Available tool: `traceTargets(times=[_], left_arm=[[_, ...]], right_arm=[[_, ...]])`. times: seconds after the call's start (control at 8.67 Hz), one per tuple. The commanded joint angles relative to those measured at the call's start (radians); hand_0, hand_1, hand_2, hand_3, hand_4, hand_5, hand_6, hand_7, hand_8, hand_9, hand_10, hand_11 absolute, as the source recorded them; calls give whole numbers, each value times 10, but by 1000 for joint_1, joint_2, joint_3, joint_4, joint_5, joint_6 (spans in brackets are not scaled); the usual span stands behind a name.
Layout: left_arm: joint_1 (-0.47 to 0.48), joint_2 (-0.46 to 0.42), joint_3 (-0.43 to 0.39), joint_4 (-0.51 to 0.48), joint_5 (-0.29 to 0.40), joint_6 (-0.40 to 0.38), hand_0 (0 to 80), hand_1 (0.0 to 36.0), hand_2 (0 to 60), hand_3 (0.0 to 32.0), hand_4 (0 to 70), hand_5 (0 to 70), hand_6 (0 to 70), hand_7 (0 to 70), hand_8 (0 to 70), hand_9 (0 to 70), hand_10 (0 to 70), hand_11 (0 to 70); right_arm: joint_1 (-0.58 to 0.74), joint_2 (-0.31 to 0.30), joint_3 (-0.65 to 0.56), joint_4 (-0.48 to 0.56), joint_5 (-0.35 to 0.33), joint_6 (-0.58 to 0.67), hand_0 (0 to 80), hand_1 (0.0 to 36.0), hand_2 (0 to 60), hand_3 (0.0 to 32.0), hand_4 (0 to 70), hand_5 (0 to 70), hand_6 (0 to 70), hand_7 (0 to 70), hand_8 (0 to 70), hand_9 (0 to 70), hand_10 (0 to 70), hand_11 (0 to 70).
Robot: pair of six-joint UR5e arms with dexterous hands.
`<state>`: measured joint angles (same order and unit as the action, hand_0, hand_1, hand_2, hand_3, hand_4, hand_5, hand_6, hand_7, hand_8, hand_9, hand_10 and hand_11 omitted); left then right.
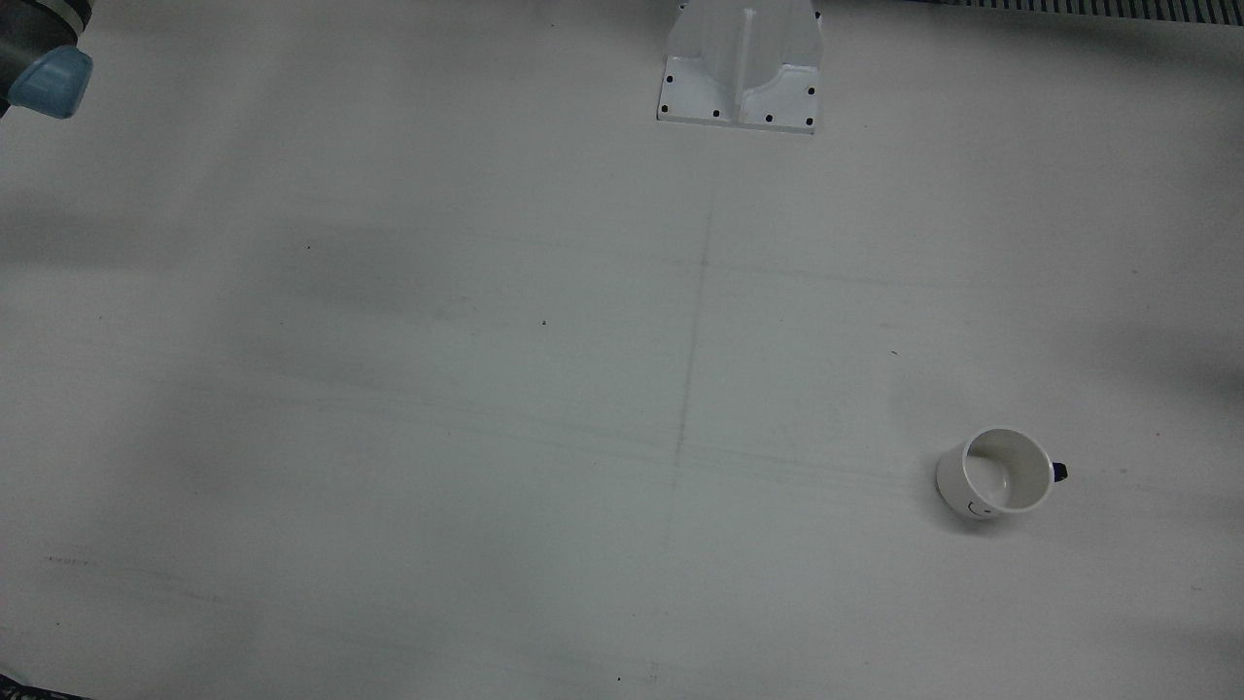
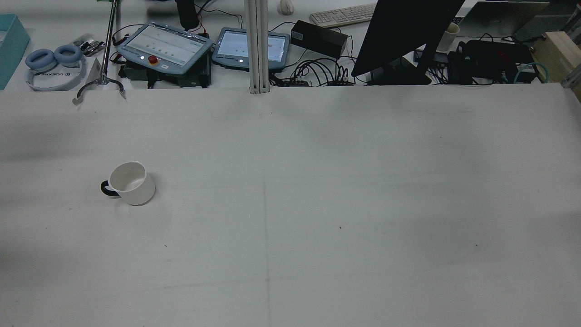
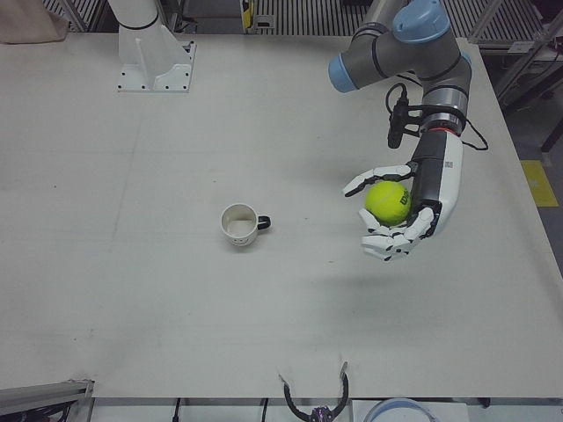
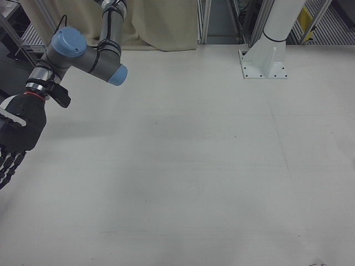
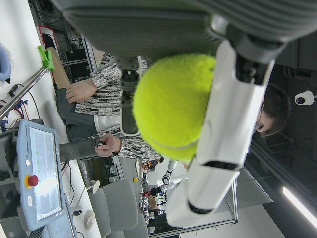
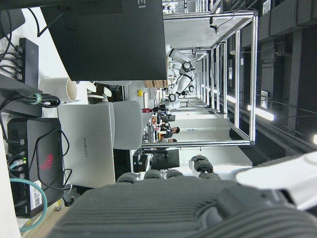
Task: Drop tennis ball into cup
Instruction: 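Carry the yellow tennis ball in the left hand toward the cup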
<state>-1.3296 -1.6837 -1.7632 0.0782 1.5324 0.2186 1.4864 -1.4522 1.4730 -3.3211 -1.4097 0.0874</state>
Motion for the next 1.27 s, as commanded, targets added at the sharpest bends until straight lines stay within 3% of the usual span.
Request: traceTargets(times=[0.0, 0.23, 0.69, 1.15], left_arm=[[0, -2, 16, -1, 0, 1, 800, 329, 247, 0, 307, 303, 700, 700, 436, 550, 254, 399], [21, -1, 7, -5, 2, 8, 800, 328, 244, 0, 310, 295, 700, 700, 435, 550, 257, 403], [337, -91, 14, -12, -18, 18, 800, 287, 239, 0, 284, 268, 700, 700, 439, 558, 269, 414], [461, -114, 45, -23, -49, 86, 766, 277, 256, 0, 262, 279, 700, 700, 438, 556, 272, 417]], right_arm=[[0, 0, 0, 0, 0, -2, 0, 0, 0, 0, 0, 0, 0, 0, 0, 0, 0, 0], [0, 1, 0, 0, 0, 0, 0, 0, 0, 0, 0, 0, 0, 0, 0, 0, 0, 0], [0, 0, 0, 0, 0, 0, 0, 0, 0, 0, 0, 0, 0, 0, 0, 0, 0, 0], [-2, 0, 0, 0, 0, 0, 0, 0, 0, 0, 0, 0, 0, 0, 0, 0, 0, 0]])
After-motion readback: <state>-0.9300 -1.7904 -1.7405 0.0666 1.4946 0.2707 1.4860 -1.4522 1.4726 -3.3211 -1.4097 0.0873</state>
